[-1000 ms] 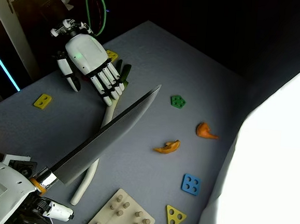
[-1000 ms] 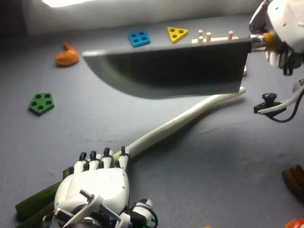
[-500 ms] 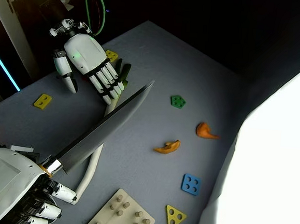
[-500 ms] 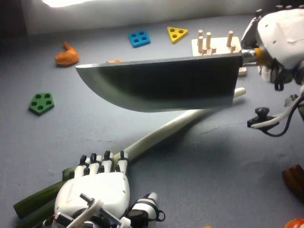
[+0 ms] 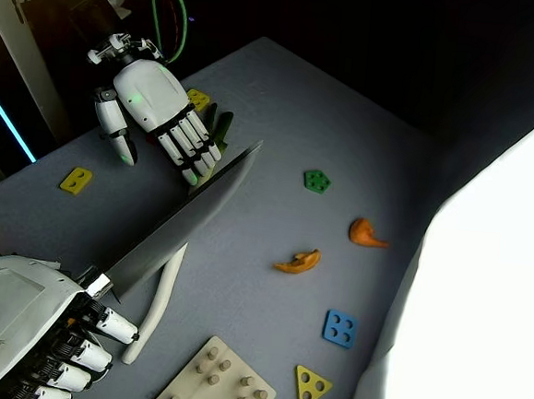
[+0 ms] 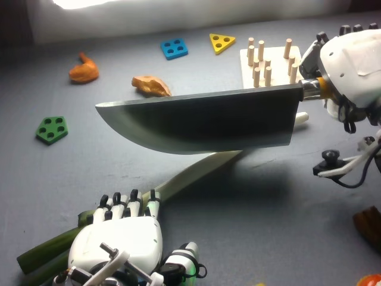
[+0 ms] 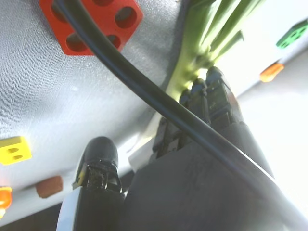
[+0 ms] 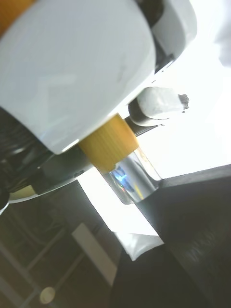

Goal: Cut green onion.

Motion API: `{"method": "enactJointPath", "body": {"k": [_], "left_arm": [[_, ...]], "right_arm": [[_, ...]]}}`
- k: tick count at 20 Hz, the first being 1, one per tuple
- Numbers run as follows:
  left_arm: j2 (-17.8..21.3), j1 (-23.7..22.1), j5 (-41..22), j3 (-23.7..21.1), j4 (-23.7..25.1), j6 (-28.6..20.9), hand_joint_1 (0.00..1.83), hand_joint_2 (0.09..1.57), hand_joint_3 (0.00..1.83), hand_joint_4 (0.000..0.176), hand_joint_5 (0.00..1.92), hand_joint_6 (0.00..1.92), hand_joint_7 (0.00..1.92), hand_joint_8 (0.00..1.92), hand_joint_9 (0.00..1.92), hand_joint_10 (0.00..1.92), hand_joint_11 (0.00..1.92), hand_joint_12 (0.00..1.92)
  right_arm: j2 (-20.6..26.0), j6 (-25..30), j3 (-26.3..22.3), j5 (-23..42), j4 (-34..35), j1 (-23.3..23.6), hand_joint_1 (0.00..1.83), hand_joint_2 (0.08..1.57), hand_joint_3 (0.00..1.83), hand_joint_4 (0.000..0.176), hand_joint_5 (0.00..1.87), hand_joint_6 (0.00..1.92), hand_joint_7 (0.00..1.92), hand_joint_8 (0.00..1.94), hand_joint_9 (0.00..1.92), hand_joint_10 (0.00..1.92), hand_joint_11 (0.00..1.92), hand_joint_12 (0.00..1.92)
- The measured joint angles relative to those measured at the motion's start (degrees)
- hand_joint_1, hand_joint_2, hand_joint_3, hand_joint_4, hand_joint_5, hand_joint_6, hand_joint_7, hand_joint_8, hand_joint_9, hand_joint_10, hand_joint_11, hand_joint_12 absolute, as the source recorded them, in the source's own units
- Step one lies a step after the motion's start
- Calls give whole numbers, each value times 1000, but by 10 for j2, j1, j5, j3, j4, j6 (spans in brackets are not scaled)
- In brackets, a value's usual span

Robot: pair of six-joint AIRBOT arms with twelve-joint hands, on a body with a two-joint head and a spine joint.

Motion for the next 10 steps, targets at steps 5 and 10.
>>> {"method": "enactJointPath", "body": {"k": [5,10], "left_arm": [[0,0,0,0,0,0,0,1411,2,0,36,10,36,11,17,7,0,0],[0,0,0,0,0,0,0,1415,3,0,36,7,47,10,39,13,0,0]], "right_arm": [[1,14,15,5,-15,-9,1583,847,639,176,1424,1921,1594,1941,1669,1921,1739,1921],[23,27,15,3,-24,-26,1580,848,628,176,1430,1921,1569,1941,1653,1921,1727,1921]]}}
